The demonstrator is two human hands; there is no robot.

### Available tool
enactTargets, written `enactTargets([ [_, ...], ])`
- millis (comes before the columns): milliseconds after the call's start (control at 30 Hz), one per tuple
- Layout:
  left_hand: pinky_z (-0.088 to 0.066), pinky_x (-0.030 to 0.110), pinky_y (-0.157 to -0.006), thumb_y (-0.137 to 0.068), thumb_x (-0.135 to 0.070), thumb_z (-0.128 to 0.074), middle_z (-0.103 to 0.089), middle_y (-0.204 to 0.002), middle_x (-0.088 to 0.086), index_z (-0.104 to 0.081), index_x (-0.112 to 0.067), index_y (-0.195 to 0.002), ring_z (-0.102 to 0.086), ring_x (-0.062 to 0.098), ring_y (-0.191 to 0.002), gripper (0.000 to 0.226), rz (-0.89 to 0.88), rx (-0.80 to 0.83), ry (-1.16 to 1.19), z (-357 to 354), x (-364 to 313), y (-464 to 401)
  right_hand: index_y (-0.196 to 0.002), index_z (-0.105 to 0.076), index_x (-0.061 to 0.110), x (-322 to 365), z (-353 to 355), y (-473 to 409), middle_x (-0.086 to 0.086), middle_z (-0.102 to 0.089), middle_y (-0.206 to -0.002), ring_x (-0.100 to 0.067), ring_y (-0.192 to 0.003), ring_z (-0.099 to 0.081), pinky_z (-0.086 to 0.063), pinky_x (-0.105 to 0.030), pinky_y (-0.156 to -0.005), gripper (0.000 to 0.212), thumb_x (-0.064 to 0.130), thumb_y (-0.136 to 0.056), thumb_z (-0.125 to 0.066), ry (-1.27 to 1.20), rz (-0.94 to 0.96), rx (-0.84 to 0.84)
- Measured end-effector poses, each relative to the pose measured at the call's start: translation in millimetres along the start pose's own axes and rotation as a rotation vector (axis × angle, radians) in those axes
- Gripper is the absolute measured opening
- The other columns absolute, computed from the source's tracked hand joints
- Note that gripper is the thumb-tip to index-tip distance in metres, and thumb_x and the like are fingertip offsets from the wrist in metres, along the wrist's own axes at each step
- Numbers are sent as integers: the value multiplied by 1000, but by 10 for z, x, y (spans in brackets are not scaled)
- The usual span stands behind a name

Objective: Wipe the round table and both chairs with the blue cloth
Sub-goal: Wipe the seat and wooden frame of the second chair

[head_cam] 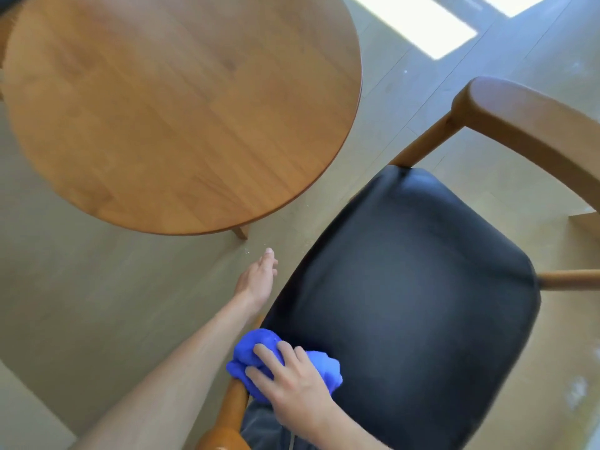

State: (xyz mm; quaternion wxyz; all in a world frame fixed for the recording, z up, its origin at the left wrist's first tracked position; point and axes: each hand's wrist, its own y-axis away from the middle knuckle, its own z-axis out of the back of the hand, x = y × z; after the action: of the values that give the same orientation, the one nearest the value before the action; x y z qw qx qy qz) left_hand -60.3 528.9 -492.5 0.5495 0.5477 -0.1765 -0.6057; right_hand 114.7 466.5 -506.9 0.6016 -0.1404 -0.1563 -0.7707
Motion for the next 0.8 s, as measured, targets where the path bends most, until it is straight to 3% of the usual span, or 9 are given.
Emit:
enactTargets([
  [100, -39, 39, -99, -101, -48, -22, -67, -104, 6, -60, -21, -99, -58, 26, -108, 46, 7, 42, -25, -38, 18, -21, -99, -57, 29, -292, 176, -82, 0, -48, -109, -21, -72, -46, -36, -30, -61, 35, 17, -68, -47, 85, 202, 110],
  [200, -43, 40, -98, -99, -53, -23, -69, -105, 9, -62, -20, -94, -61, 26, -102, 51, 54, 75, 53, -78, 17, -20, -105, -57, 26, -795, 414, -295, -4, -56, -109, -26, -72, -47, -38, -34, -59, 39, 10, -72, -41, 160, 240, 44],
  [267, -42, 38, -97, -98, -55, -22, -67, -111, 8, -64, -21, -97, -60, 25, -105, 54, 80, 92, 84, -70, 24, -14, -102, -61, 22, -1183, 585, -458, -8, -60, -108, -29, -72, -50, -40, -37, -58, 42, 2, -67, -51, 197, 55, -79],
  [400, -32, 43, -109, -98, -56, -19, -56, -131, 4, -57, -21, -124, -49, 25, -123, 57, 74, 51, 75, 39, 34, -56, -104, -65, 12, -1708, 867, -788, -17, -60, -114, -35, -69, -51, -39, -37, -57, 48, -5, -59, -63, 187, -579, -278],
  [467, -31, 47, -110, -99, -55, -19, -57, -130, 5, -56, -20, -124, -49, 24, -123, 56, 77, 38, 96, 106, 20, -86, -102, -65, 11, -1522, 778, -887, -18, -60, -114, -34, -67, -49, -37, -36, -56, 48, -6, -58, -63, 166, -668, -317],
  [567, -37, 43, -106, -98, -55, -22, -62, -120, 7, -60, -23, -103, -55, 23, -114, 51, 75, 39, 133, 115, -9, -95, -88, -64, 14, -846, 409, -754, -13, -63, -103, -28, -65, -46, -30, -35, -56, 35, -5, -63, -49, 186, -378, -250],
  [667, -36, 42, -106, -98, -55, -24, -63, -115, 11, -60, -21, -95, -55, 27, -113, 49, 66, 27, 125, 46, -11, -66, -84, -65, 16, -302, 158, -437, -11, -64, -98, -27, -66, -47, -32, -35, -56, 47, -3, -80, -22, 120, -193, -197],
  [733, -34, 42, -108, -98, -54, -24, -62, -117, 11, -61, -22, -96, -52, 29, -117, 49, 51, 19, 52, 2, 14, -41, -88, -64, 16, -102, 60, -198, -11, -62, -104, -28, -69, -49, -33, -34, -57, 48, -1, -81, -19, 92, -116, -176],
  [800, -32, 42, -110, -98, -53, -23, -58, -128, 9, -63, -21, -110, -49, 29, -123, 52, 30, 46, -35, -43, 2, 10, -93, -62, 17, 22, -10, 22, -10, -55, -111, -28, -73, -49, -34, -35, -58, 40, 1, -77, -30, 94, -44, -133],
])
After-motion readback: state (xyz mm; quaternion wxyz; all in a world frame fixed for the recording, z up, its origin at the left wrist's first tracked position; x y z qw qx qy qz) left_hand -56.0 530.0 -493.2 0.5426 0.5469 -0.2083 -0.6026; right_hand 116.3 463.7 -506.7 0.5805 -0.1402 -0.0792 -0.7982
